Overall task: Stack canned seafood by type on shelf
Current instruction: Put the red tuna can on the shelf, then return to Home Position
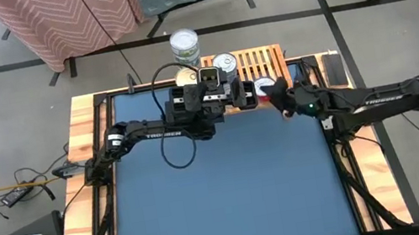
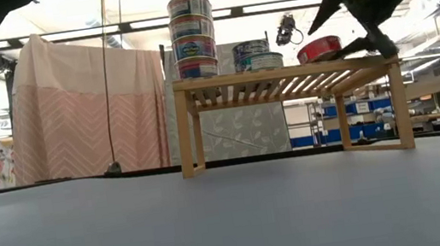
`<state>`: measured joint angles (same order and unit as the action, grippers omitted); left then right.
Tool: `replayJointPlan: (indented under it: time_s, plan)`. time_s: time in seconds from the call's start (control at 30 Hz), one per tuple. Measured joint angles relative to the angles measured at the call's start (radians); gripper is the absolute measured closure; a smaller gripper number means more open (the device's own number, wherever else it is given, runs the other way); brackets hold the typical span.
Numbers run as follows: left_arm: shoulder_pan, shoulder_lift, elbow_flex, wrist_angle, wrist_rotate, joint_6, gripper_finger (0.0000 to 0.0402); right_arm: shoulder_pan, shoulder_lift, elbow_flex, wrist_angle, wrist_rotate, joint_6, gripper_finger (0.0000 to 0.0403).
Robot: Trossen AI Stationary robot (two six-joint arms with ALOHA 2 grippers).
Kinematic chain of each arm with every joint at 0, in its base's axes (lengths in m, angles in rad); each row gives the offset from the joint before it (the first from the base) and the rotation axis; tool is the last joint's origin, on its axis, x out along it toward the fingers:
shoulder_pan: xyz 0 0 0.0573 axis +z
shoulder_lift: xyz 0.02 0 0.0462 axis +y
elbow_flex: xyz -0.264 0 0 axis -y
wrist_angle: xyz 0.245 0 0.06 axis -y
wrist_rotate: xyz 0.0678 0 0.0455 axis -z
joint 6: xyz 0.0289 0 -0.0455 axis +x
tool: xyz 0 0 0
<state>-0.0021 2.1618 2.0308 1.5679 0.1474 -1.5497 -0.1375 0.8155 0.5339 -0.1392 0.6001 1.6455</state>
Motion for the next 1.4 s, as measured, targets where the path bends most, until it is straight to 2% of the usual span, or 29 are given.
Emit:
replayJointPlan:
  time_s: [0.17, 0.4, 0.63, 0.77, 0.87, 0.97, 1.07, 1.17, 1.27, 1.4]
  plan:
    - [0.000, 0.000, 0.000, 0.000, 0.001, 0.000, 0.0106, -0.043, 0.047, 0.000, 0.051, -0.156, -0.010, 0.0098]
    - [0.000, 0.000, 0.000, 0.000, 0.002, 0.000, 0.0106, -0.078, 0.019, 0.008, 0.071, -0.230, -0.051, 0.0106]
    - [0.000, 0.001, 0.000, 0.000, 0.009, 0.001, 0.0106, -0.082, 0.010, 0.008, 0.064, -0.372, -0.093, 0.0115]
    - [0.000, 0.001, 0.000, 0.000, 0.023, 0.012, 0.0106, -0.058, -0.002, 0.008, 0.082, -0.415, -0.195, 0.0118]
    - [0.000, 0.001, 0.000, 0.000, 0.030, 0.027, 0.0106, -0.029, -0.030, 0.007, 0.252, -0.469, -0.434, 0.0118]
    - [-0.003, 0.000, 0.000, 0.000, 0.030, 0.062, 0.0106, 0.021, -0.067, 0.007, 0.567, -0.609, -0.690, 0.0118]
    - [-0.003, -0.017, 0.000, -0.017, 0.050, 0.150, 0.0106, 0.045, -0.116, 0.008, 0.834, -0.692, -0.771, 0.0119]
    - [0.008, -0.077, 0.000, -0.144, 0.147, 0.248, 0.0106, 0.047, -0.195, 0.009, 0.949, -0.763, -0.788, 0.0124]
    - [0.026, -0.151, 0.001, -0.336, 0.263, 0.345, 0.0106, 0.048, -0.310, 0.009, 0.936, -0.812, -0.796, 0.0128]
    - [0.047, -0.270, 0.000, -0.628, 0.323, 0.520, 0.0106, 0.046, -0.459, 0.009, 0.880, -0.881, -0.890, 0.0131]
